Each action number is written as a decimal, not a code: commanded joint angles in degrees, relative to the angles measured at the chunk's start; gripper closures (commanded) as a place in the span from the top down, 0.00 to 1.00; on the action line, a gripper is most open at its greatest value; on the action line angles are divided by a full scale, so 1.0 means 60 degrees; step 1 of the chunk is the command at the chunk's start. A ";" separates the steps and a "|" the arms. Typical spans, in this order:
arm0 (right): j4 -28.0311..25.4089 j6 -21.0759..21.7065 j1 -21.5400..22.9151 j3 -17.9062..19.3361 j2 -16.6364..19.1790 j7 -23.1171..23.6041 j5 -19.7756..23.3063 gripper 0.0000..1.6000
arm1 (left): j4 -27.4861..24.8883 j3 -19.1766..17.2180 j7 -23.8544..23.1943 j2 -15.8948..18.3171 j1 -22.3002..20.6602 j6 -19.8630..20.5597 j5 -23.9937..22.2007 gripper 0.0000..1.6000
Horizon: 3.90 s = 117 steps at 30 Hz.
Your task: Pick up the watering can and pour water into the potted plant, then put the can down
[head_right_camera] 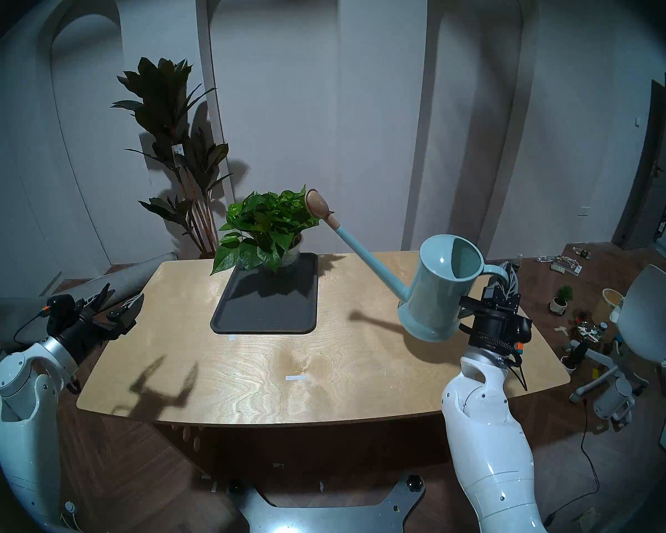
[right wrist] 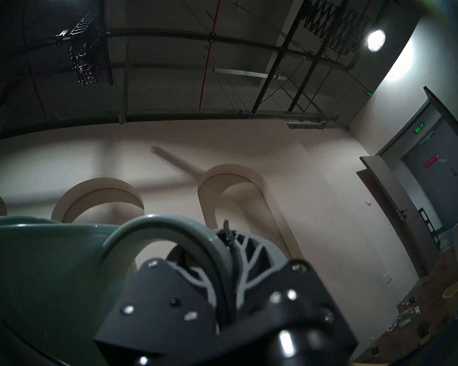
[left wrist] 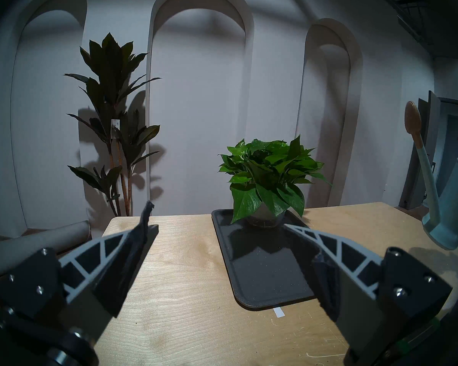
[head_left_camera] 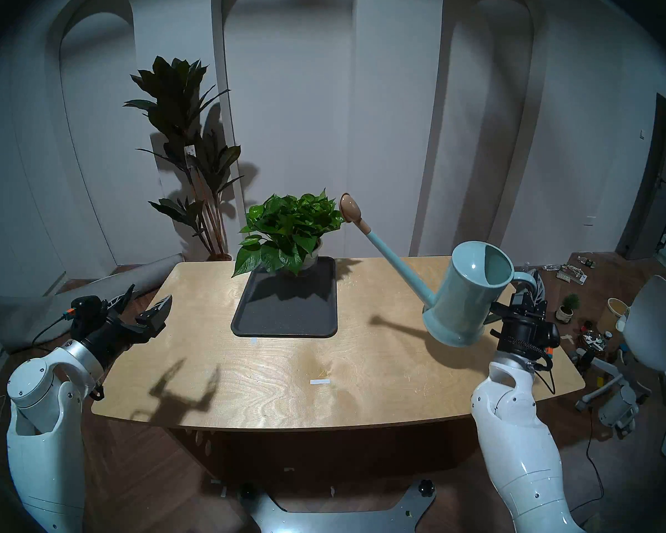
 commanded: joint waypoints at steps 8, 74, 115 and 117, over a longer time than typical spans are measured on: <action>0.0347 0.1754 0.1345 -0.0827 0.0990 0.0944 0.1322 0.00 | -0.0172 -0.0008 -0.0022 0.0009 -0.0025 -0.0034 -0.0008 1.00; 0.1784 0.0995 0.0604 -0.0837 0.0935 0.1087 0.0487 1.00 | -0.0217 -0.0019 -0.0011 -0.0017 -0.0007 -0.0026 0.0009 1.00; 0.0211 -0.0386 -0.2832 -0.2288 -0.0122 0.1498 0.0469 1.00 | -0.0157 -0.0007 -0.0021 -0.0002 -0.0036 -0.0026 0.0014 1.00; 0.0060 -0.0386 -0.3045 -0.2456 -0.0103 0.1567 0.0356 1.00 | -0.0145 -0.0005 -0.0021 0.0000 -0.0040 -0.0025 0.0015 1.00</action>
